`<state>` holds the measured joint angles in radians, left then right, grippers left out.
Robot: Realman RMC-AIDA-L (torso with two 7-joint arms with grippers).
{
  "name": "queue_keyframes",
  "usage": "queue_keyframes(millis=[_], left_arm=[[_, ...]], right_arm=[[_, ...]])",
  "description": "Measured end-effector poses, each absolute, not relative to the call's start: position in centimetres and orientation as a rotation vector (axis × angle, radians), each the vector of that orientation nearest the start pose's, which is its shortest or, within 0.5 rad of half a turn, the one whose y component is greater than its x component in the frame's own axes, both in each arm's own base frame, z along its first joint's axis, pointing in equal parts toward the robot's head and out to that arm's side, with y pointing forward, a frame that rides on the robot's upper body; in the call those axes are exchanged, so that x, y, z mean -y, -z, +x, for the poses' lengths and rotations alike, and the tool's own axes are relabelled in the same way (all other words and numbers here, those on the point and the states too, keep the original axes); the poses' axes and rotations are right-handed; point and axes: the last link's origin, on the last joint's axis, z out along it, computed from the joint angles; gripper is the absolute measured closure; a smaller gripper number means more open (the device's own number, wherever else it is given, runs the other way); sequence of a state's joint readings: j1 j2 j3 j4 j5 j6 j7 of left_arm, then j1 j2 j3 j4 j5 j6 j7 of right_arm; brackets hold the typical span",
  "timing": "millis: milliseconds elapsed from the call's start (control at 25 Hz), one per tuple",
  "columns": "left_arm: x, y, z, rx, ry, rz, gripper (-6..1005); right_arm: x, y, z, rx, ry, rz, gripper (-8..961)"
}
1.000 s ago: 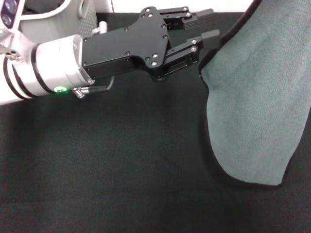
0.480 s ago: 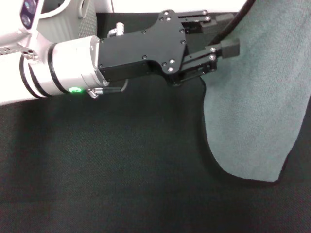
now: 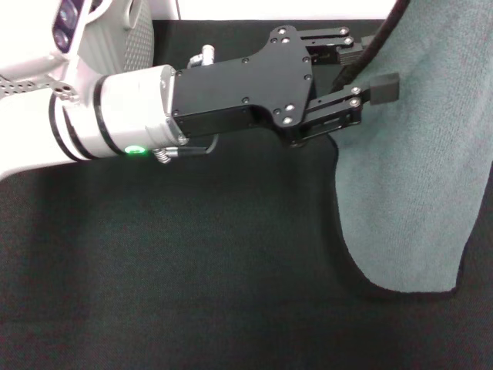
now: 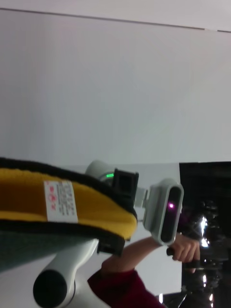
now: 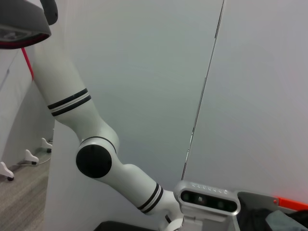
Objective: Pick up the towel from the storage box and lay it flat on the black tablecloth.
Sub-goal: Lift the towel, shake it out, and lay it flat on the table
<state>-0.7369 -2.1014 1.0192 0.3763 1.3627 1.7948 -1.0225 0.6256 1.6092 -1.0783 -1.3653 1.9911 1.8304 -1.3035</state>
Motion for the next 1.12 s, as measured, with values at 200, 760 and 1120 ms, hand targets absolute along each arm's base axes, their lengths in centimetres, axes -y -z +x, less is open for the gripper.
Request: queue_keyframes(millis=[200,760,1120], left_arm=[[-32.9,3.4,-13.4,0.03,1.537,-2.695,601],[-32.4,3.7,-13.8,-0.004,1.516,-2.715,895],[-32.3,3.6,-14.4,0.013,1.502,-2.707,964]], right_arm=[[-31.6,-20.7,6.2,0.471,-0.892,-2.933,932],[-31.7,-23.2,7.6,0.412,-1.086,-2.769,931],[-31.7,-24.0,7.8,0.419,-1.118,-2.726,930]])
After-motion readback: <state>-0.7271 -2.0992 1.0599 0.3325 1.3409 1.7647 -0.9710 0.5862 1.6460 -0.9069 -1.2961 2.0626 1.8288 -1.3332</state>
